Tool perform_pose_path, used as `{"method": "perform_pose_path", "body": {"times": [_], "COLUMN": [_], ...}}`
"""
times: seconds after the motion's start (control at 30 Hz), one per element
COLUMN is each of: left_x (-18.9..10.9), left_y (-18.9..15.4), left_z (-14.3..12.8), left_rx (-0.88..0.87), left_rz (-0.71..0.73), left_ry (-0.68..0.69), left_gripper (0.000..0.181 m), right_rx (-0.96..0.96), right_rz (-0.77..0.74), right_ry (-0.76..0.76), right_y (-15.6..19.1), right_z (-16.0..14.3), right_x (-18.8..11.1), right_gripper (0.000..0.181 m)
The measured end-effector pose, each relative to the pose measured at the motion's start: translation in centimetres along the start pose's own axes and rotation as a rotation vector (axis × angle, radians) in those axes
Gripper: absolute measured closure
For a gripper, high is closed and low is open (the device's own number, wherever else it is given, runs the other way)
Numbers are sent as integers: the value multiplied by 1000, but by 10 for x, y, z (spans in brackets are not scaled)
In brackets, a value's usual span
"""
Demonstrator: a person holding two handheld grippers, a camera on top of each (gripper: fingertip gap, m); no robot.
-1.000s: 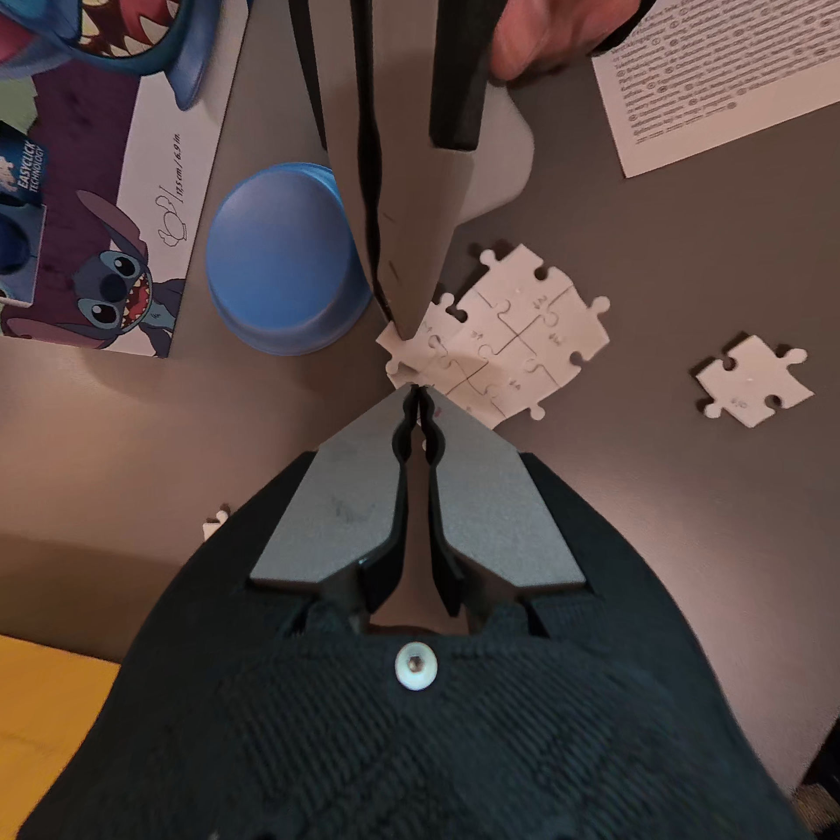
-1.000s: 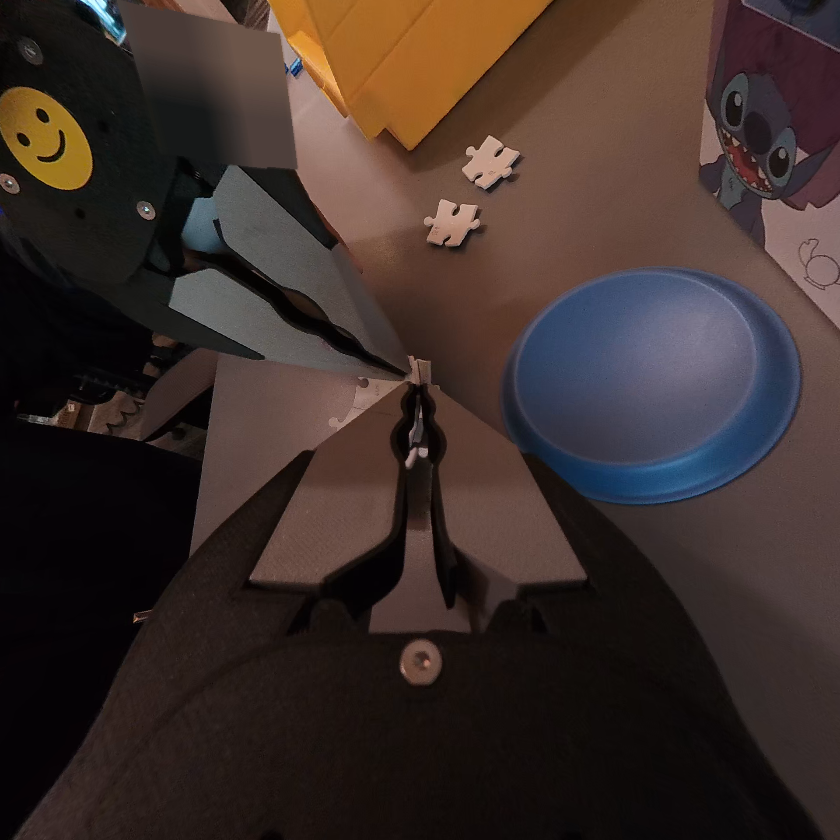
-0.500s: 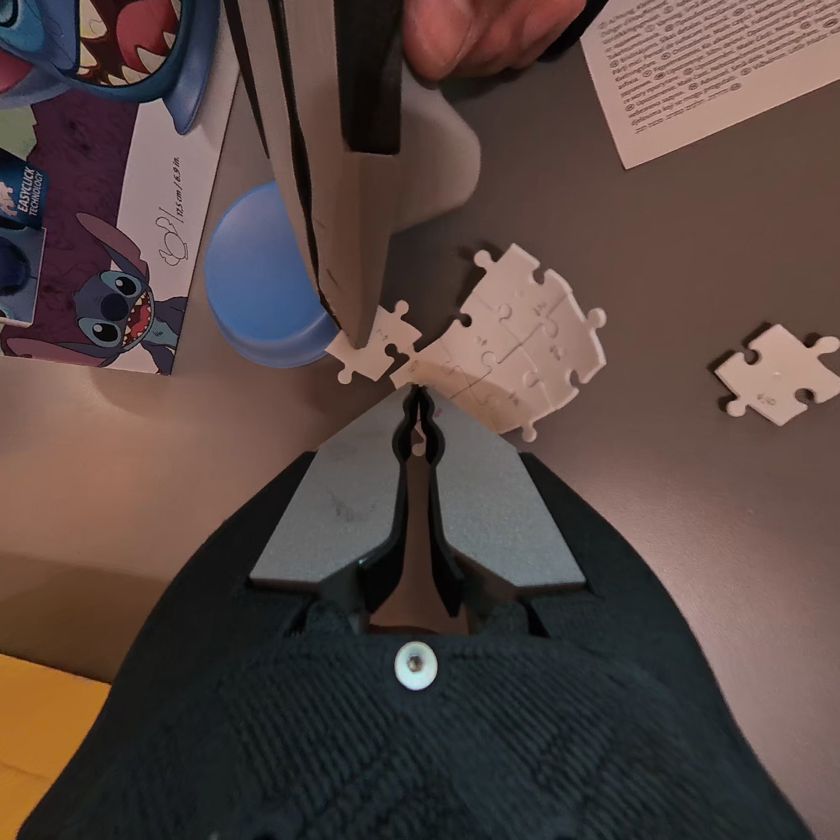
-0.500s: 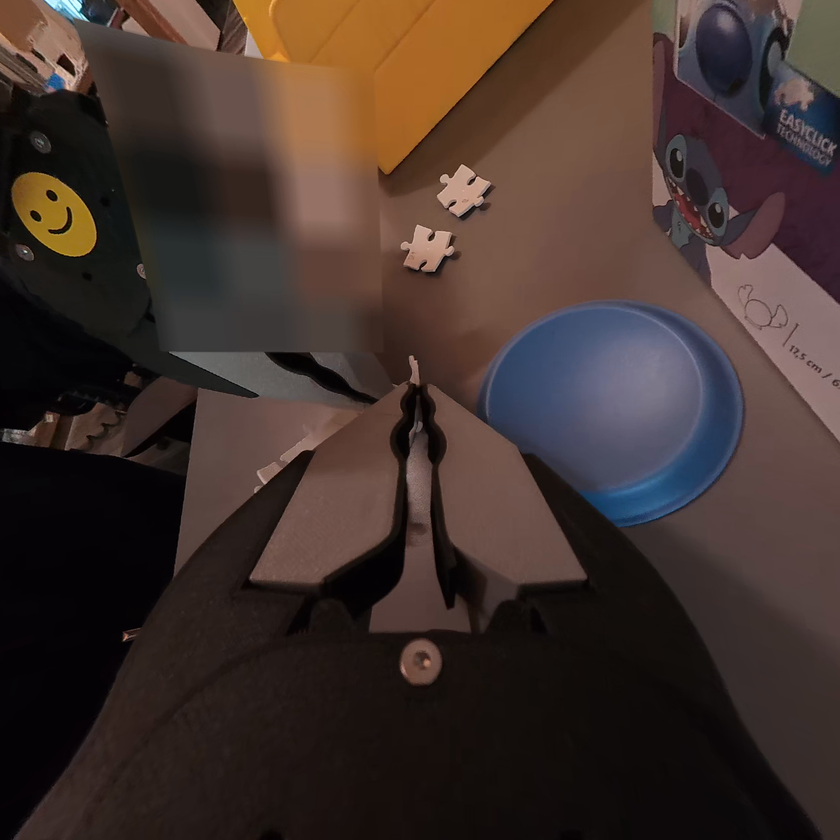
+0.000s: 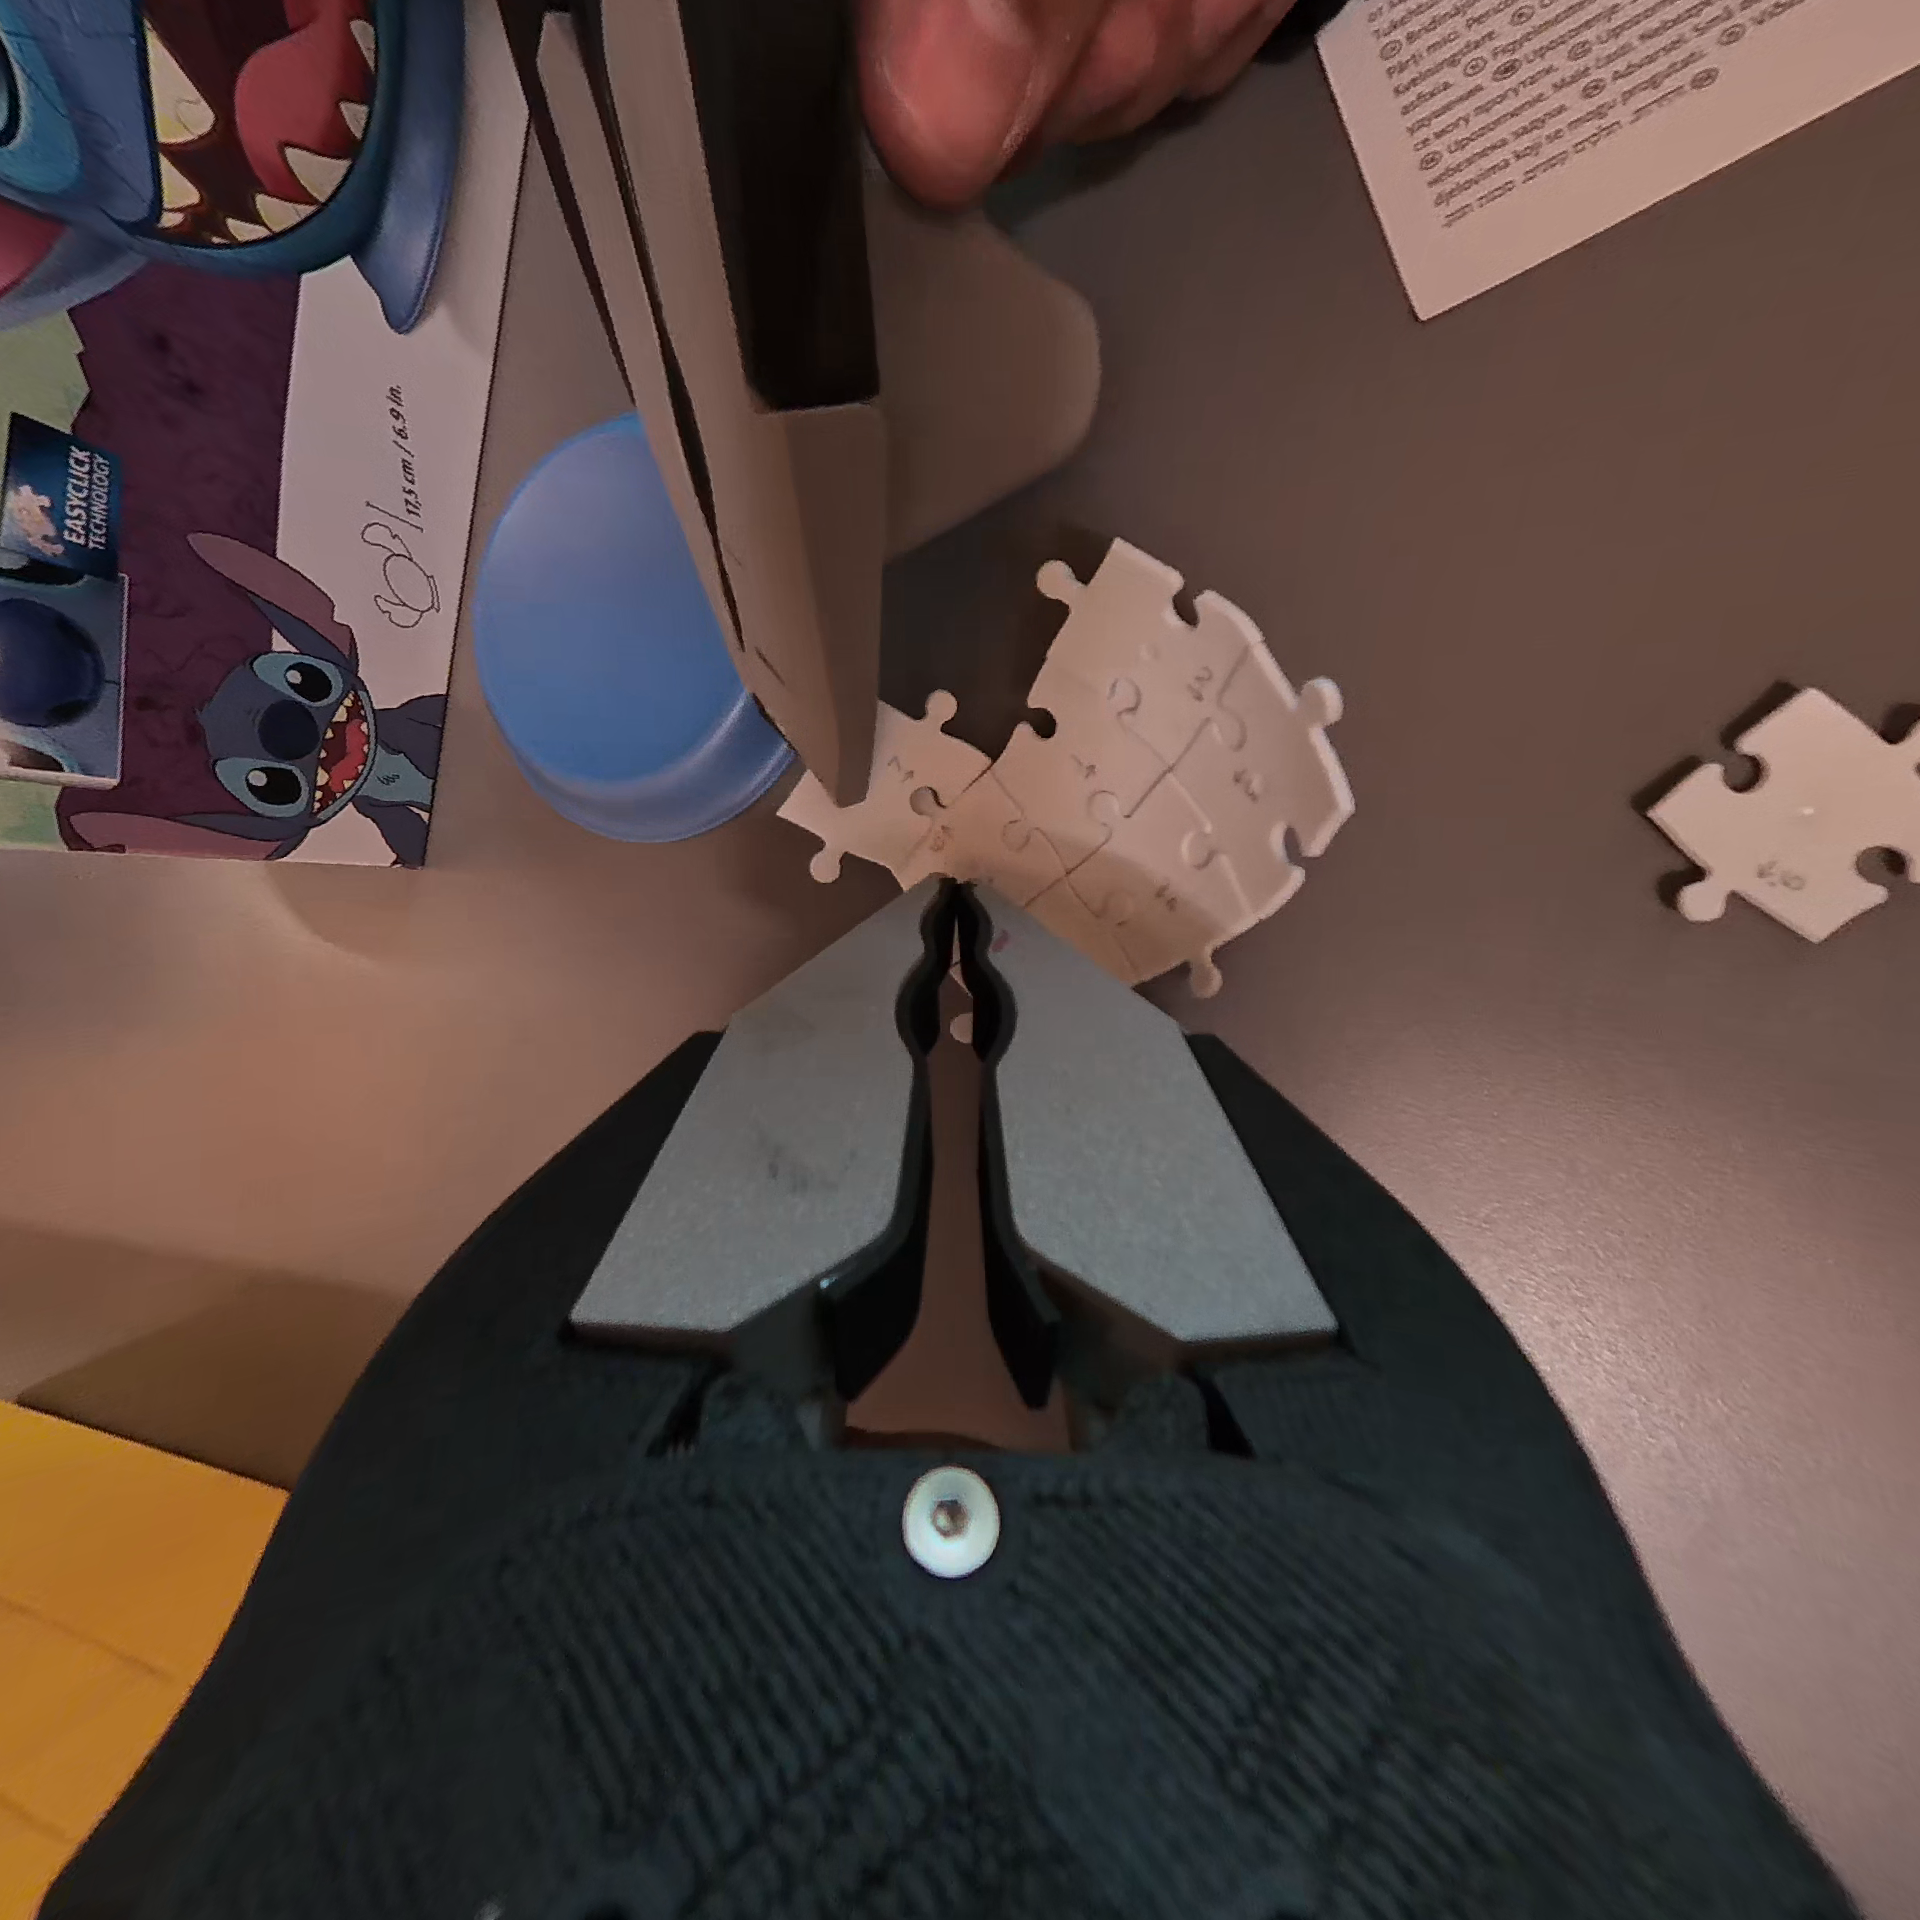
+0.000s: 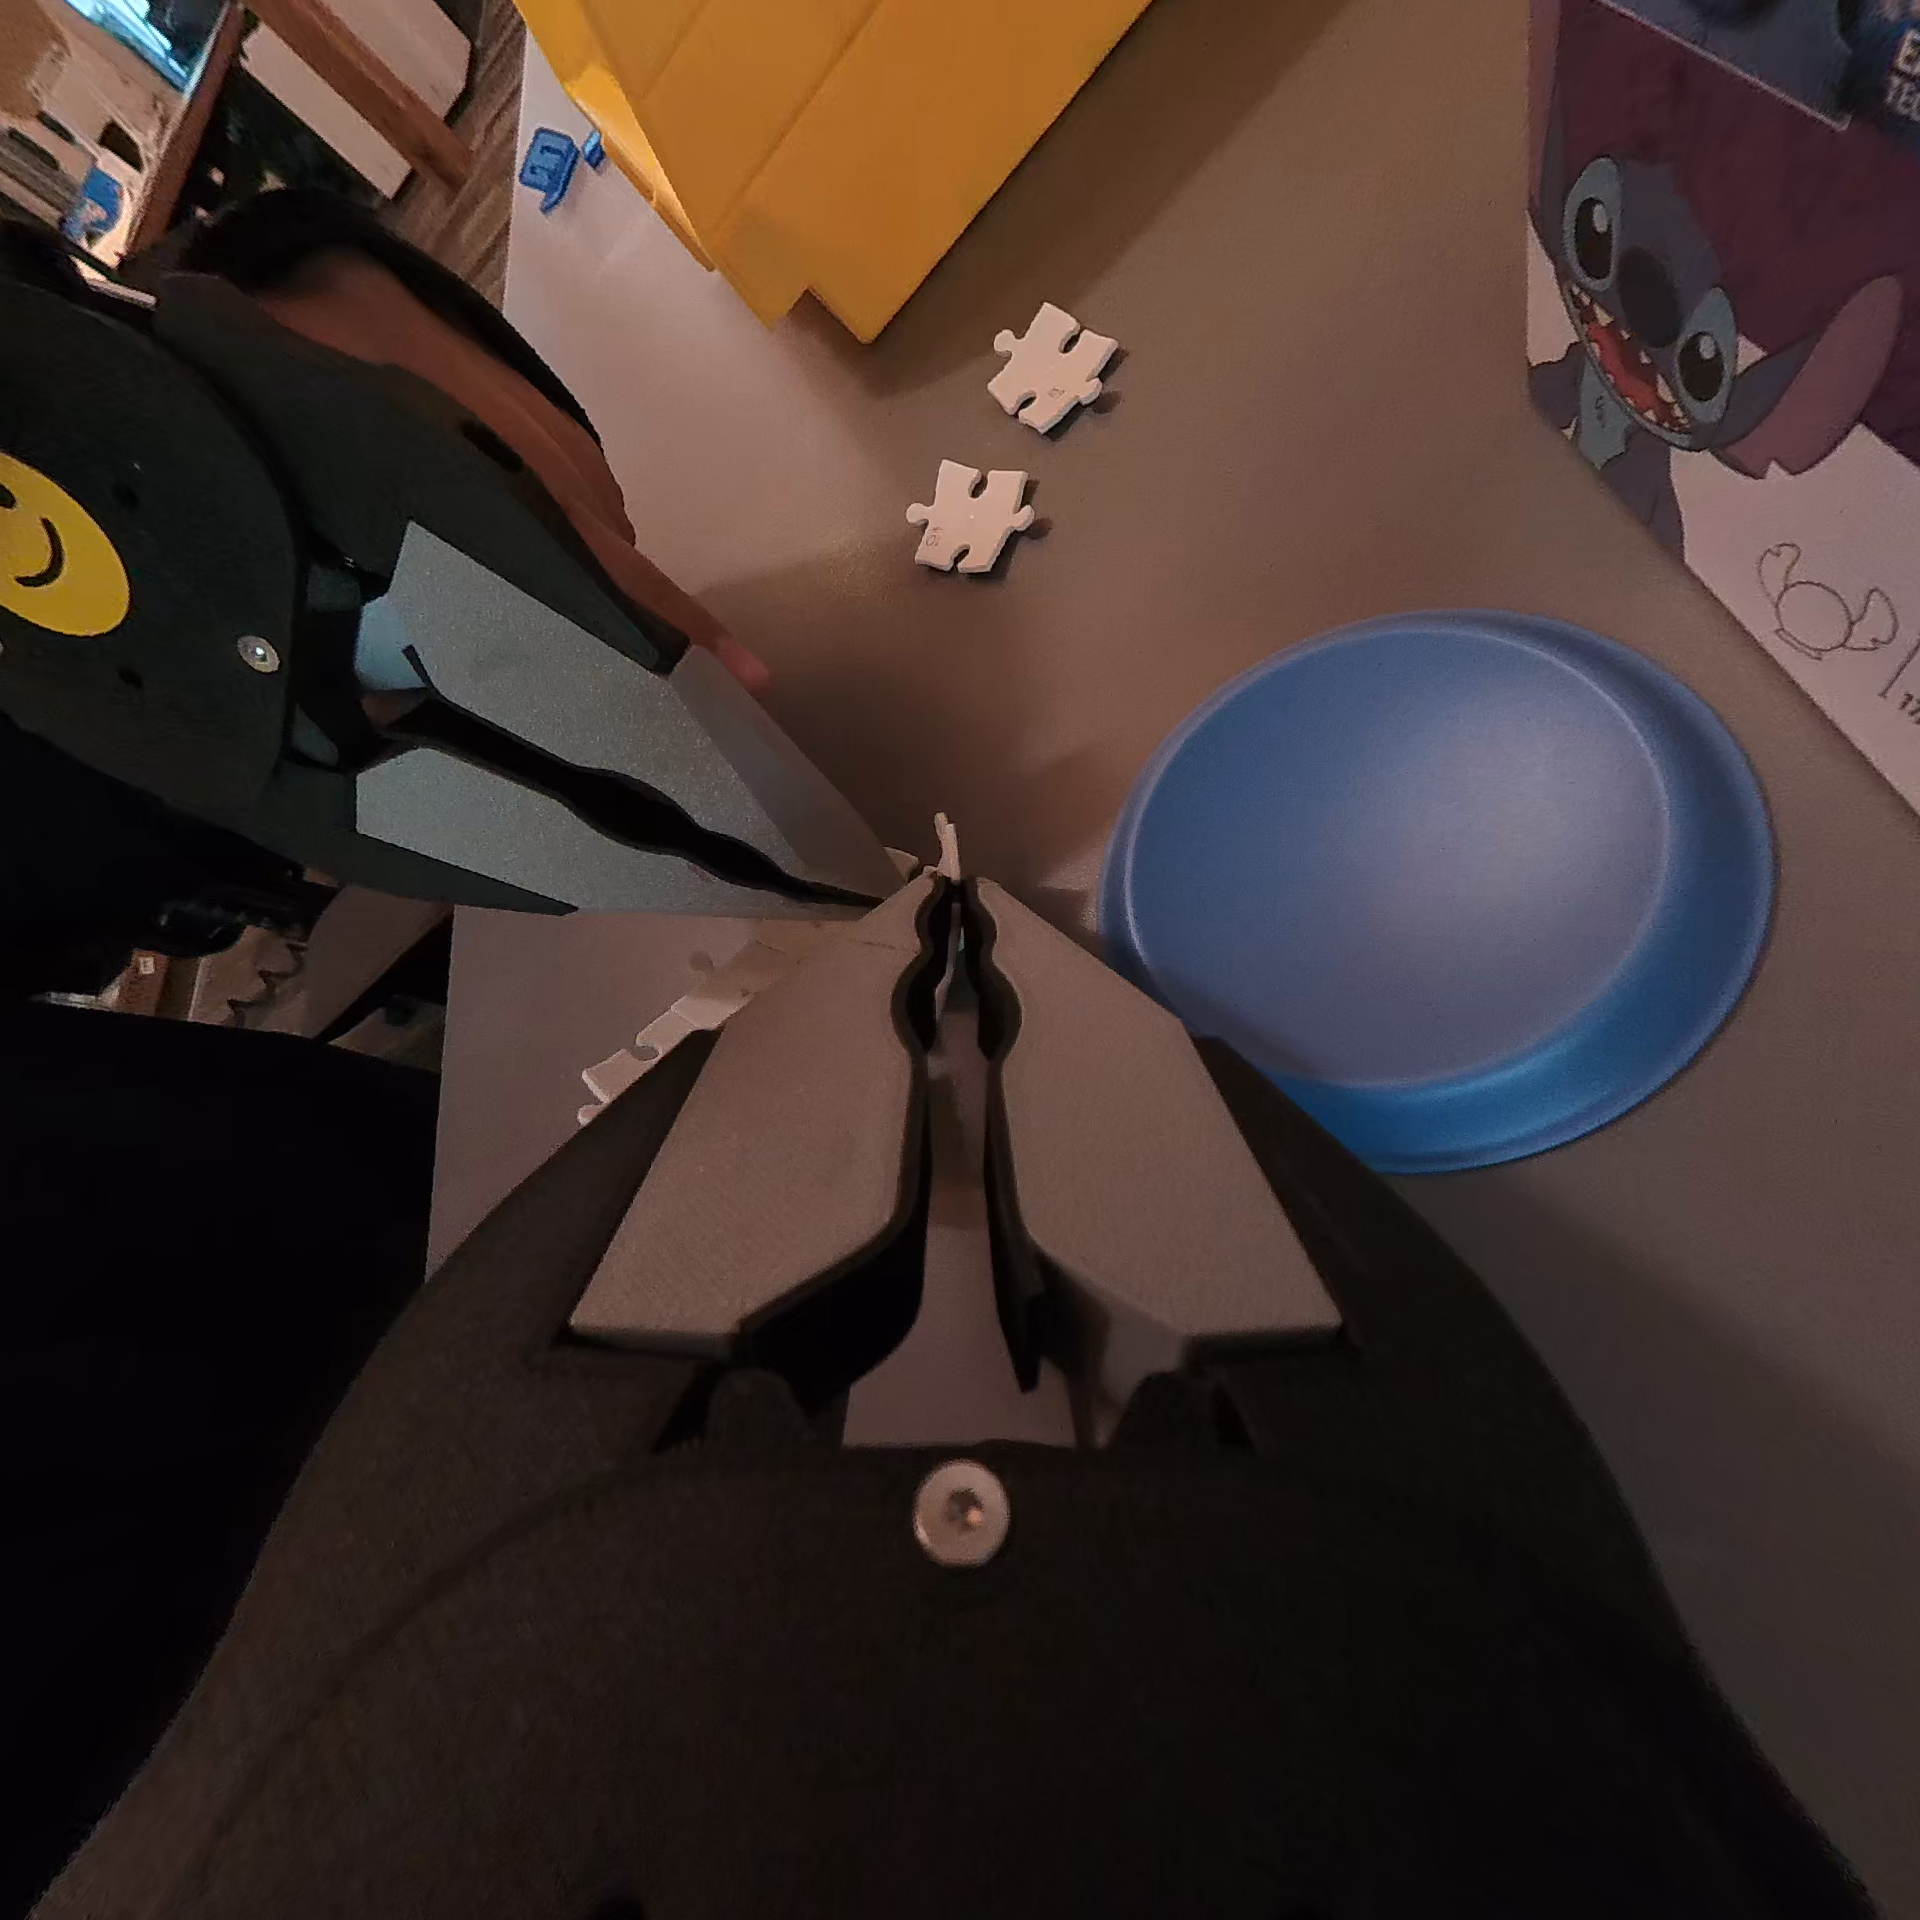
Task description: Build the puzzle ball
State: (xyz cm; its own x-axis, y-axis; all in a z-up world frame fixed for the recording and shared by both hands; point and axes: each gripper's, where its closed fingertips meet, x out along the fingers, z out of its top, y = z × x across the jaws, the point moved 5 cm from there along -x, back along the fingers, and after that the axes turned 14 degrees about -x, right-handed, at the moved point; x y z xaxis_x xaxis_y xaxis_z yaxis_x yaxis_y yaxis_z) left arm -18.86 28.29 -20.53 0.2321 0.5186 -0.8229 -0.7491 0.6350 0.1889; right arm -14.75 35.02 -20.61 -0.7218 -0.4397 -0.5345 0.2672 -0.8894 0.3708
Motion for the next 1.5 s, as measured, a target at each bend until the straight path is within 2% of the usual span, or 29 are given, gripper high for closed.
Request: {"method": "perform_pose_path", "body": {"times": [0.8,1.5], "left_x": [1,7], "left_y": [-2,-1], "left_z": [3,10], "left_rx": [-9,18], "left_rz": [-14,26], "left_ry": [5,-13], "left_gripper": [181,181], "right_rx": [68,-65], "right_rz": [30,-66], "right_ry": [4,84], "right_y": [-7,-5], "right_z": [-5,-6], "right_x": [-1,-1], "right_gripper": [181,179]}}
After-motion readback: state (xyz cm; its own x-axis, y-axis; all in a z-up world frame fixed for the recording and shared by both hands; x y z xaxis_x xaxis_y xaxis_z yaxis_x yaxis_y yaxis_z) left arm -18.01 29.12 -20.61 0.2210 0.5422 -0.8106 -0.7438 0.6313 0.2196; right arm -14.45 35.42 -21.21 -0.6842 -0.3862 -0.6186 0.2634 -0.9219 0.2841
